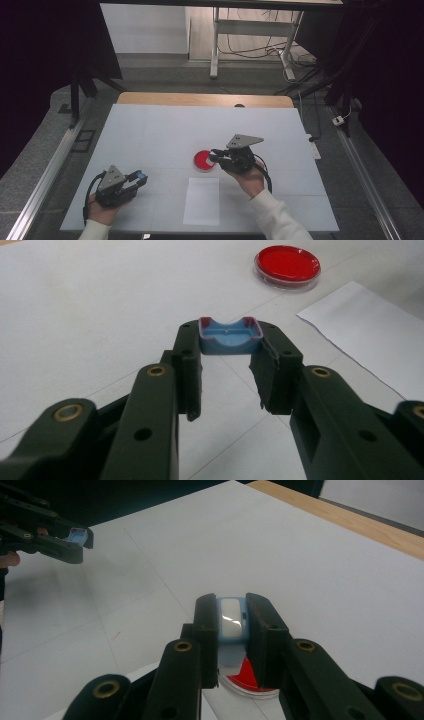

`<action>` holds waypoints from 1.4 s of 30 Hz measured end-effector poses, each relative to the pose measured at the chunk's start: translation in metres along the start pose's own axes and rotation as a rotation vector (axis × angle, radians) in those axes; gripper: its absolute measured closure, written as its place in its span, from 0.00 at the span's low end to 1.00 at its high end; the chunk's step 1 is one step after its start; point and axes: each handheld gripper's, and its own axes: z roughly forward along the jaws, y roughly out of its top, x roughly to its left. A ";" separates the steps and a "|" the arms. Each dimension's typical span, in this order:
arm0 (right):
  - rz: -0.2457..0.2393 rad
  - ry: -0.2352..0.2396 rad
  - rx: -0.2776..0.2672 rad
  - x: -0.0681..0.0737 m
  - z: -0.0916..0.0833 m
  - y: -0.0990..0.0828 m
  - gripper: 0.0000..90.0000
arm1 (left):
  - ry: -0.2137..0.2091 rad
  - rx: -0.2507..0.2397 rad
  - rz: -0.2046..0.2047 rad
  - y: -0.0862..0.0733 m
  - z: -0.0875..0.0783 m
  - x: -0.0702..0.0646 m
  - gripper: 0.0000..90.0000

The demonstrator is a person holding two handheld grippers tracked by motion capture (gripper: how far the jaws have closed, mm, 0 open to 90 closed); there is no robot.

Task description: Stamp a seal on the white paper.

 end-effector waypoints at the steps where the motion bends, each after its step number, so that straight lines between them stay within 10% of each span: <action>1: 0.000 0.002 0.002 0.000 -0.001 0.000 0.84 | 0.000 -0.001 -0.001 0.000 0.000 0.000 0.73; 42: -0.038 0.059 0.052 0.020 0.007 -0.008 0.84 | -0.002 0.002 -0.002 0.000 0.001 0.000 0.73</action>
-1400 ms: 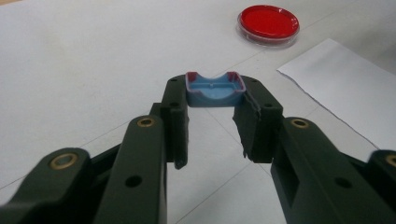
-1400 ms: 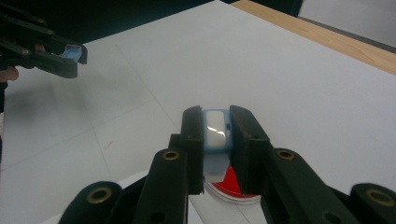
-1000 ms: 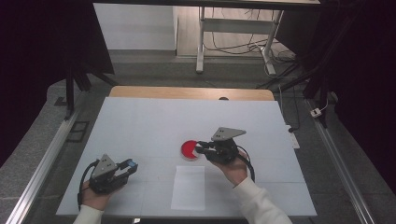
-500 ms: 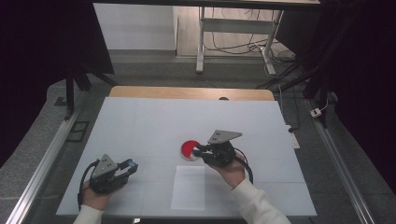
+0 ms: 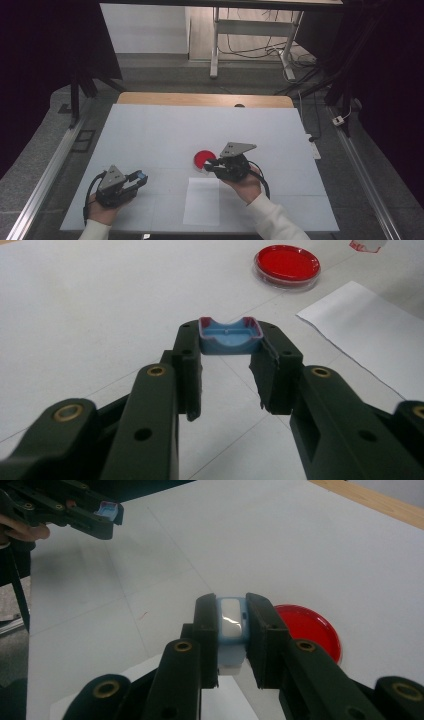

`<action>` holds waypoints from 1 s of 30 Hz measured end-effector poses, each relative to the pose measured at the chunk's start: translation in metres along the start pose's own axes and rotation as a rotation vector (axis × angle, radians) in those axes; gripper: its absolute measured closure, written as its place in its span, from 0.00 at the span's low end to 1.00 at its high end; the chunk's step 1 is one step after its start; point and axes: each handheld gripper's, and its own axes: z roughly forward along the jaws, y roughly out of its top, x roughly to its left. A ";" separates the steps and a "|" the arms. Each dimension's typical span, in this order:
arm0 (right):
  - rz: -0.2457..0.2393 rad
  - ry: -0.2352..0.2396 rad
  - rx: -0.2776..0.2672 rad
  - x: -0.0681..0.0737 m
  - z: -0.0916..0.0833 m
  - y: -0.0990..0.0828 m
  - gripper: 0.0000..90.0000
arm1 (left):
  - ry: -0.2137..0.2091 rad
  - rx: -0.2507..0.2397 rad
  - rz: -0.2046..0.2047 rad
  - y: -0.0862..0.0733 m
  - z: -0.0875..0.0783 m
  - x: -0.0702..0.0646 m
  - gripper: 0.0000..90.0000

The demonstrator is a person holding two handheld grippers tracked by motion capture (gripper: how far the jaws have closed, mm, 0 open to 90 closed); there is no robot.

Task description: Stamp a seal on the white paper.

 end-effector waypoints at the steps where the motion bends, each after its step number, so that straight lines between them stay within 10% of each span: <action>1: -0.001 0.004 -0.002 0.001 0.000 0.000 0.84 | 0.002 0.000 0.000 0.000 0.000 0.000 0.73; 30: -0.034 0.062 0.021 0.020 -0.002 -0.004 0.84 | -0.005 0.003 0.004 0.000 0.001 -0.001 0.73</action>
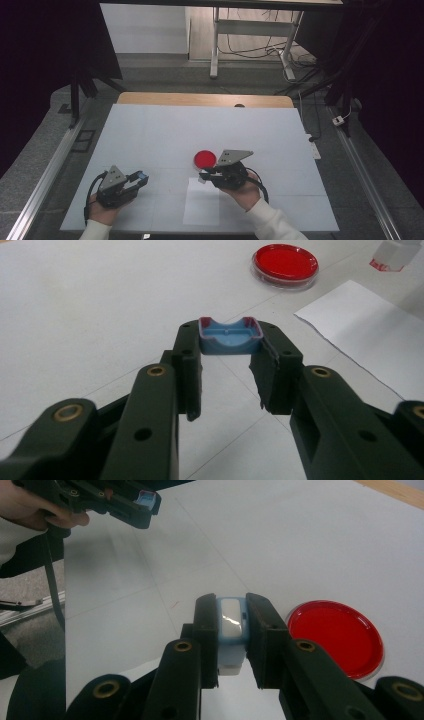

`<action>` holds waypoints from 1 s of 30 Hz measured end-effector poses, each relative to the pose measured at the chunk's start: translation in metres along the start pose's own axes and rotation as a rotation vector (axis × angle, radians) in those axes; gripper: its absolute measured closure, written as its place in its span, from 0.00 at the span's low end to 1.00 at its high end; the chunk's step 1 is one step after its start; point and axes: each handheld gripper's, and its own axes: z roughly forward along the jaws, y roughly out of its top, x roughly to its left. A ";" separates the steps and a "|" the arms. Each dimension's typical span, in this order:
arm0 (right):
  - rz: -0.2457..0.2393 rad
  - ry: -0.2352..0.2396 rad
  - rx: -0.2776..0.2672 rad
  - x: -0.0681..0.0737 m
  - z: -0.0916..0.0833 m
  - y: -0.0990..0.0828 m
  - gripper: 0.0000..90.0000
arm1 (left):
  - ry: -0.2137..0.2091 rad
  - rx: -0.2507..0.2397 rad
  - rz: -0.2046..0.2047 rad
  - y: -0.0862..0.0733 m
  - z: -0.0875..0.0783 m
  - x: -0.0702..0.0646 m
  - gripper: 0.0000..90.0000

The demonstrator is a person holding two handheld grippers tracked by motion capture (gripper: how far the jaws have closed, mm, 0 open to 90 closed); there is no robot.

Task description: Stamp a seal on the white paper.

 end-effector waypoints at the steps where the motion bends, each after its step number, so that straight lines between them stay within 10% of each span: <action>1: 0.002 -0.002 0.002 0.001 0.000 -0.001 0.84 | 0.002 0.000 0.001 0.000 0.000 0.000 0.73; 30: -0.042 0.037 0.068 0.015 0.003 -0.018 0.84 | 0.001 0.002 0.000 0.000 0.000 0.000 0.72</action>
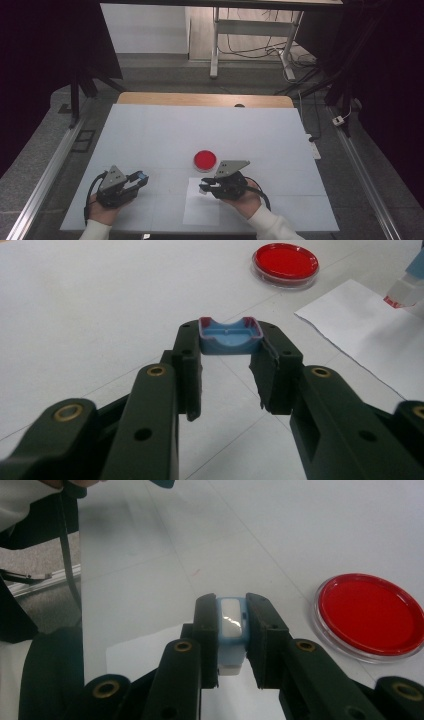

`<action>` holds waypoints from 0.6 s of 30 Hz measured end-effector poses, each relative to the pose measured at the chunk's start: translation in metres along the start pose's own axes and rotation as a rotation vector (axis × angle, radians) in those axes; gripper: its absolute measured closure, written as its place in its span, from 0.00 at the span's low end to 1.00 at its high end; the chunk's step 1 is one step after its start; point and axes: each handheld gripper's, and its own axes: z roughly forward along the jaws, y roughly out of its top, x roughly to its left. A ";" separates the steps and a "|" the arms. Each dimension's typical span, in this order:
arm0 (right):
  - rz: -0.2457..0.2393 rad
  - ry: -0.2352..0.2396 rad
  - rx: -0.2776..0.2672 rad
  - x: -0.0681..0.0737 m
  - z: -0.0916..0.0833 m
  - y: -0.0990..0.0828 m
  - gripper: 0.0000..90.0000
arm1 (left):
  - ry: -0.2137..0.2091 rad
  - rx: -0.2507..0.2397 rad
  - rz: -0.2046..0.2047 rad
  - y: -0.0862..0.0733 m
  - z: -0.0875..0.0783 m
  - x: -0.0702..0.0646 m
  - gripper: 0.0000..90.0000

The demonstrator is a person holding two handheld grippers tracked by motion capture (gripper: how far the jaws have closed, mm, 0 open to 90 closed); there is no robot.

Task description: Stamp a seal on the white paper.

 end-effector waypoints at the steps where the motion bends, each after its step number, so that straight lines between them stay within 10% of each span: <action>1: -0.003 -0.001 0.001 0.000 0.001 -0.001 0.84 | 0.000 0.000 0.000 0.000 0.000 0.000 0.73; 18: -0.024 -0.002 0.043 0.005 0.008 -0.007 0.84 | 0.000 0.001 -0.002 0.000 0.001 0.000 0.72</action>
